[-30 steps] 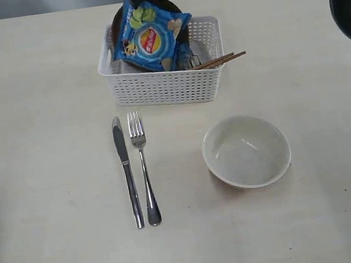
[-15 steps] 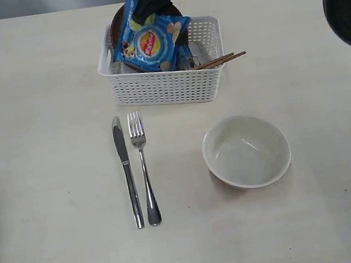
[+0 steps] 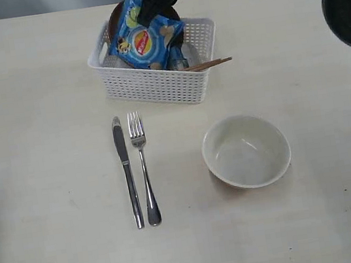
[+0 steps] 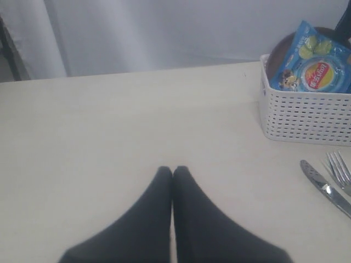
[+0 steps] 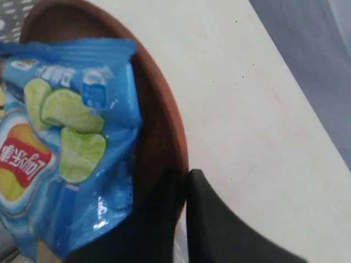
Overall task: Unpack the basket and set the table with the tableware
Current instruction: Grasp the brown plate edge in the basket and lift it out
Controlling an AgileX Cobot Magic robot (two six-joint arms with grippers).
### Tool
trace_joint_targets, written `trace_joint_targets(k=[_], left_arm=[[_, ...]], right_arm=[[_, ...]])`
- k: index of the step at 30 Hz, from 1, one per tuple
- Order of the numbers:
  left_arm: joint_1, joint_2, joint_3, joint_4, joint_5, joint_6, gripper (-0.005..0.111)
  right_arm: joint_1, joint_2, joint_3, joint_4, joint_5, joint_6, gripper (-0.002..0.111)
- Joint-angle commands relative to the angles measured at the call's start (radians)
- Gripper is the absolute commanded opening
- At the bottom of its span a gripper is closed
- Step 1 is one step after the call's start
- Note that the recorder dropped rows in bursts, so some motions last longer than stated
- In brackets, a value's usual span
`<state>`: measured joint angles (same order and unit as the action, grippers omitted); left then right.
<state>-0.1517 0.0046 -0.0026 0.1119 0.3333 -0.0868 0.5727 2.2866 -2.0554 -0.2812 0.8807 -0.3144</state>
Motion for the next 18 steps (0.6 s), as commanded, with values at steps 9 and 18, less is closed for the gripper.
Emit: trace_joint_targets(k=[9, 18], left_arm=[[0.003, -0.005, 0.003, -0.012, -0.007, 0.002, 0.000], [0.003, -0.005, 0.003, -0.012, -0.007, 0.002, 0.000]], right_arm=[[0.009, -0.082, -0.003, 0.000, 0.046, 0.000, -0.001], [0.009, -0.141, -0.003, -0.047, 0.124, 0.018, -0.001]])
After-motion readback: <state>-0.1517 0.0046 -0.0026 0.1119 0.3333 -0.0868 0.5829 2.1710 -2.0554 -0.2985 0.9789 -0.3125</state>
